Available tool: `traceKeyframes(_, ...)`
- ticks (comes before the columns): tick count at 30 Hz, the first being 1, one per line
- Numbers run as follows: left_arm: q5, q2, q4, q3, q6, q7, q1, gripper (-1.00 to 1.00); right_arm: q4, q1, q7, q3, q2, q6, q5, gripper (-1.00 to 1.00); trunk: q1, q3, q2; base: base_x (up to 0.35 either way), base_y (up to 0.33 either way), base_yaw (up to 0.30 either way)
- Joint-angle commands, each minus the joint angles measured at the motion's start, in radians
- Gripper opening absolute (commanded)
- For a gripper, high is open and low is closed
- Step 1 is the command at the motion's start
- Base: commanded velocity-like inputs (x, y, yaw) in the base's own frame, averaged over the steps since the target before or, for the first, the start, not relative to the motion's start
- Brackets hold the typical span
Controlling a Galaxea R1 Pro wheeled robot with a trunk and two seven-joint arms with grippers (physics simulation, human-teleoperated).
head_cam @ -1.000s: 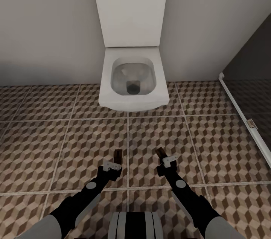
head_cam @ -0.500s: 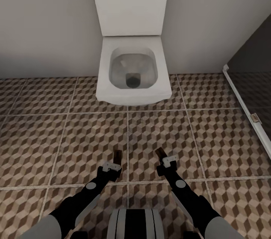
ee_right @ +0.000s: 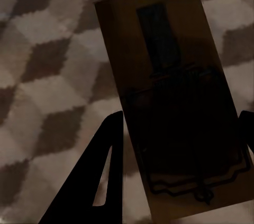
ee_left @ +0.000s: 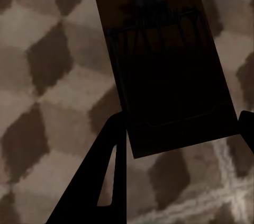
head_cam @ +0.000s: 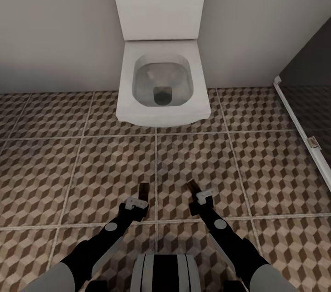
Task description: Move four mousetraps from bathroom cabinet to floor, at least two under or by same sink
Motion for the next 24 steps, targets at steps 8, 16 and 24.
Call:
traceKeyframes(8, 0.005, -0.002, -0.008, -0.005, 0.003, 0.010, -0.001, -1.00, -0.002, -0.001, 0.000, 0.008, 0.000, -0.007, -0.012, -1.00, 0.000, -0.001, 0.000, 0.000, 0.000, 0.000)
traceKeyframes(16, 0.004, -0.003, -0.008, -0.006, 0.003, 0.010, -0.001, -1.00, -0.005, -0.001, 0.007, 0.009, -0.002, -0.060, -0.012, -1.00, 0.000, -0.001, 0.000, 0.000, 0.000, 0.000)
traceKeyframes(24, 0.004, -0.003, -0.007, -0.006, 0.003, 0.010, -0.001, -1.00, -0.008, -0.001, 0.050, 0.007, -0.004, -0.108, -0.012, -1.00, 0.000, -0.001, 0.000, 0.000, 0.000, 0.000)
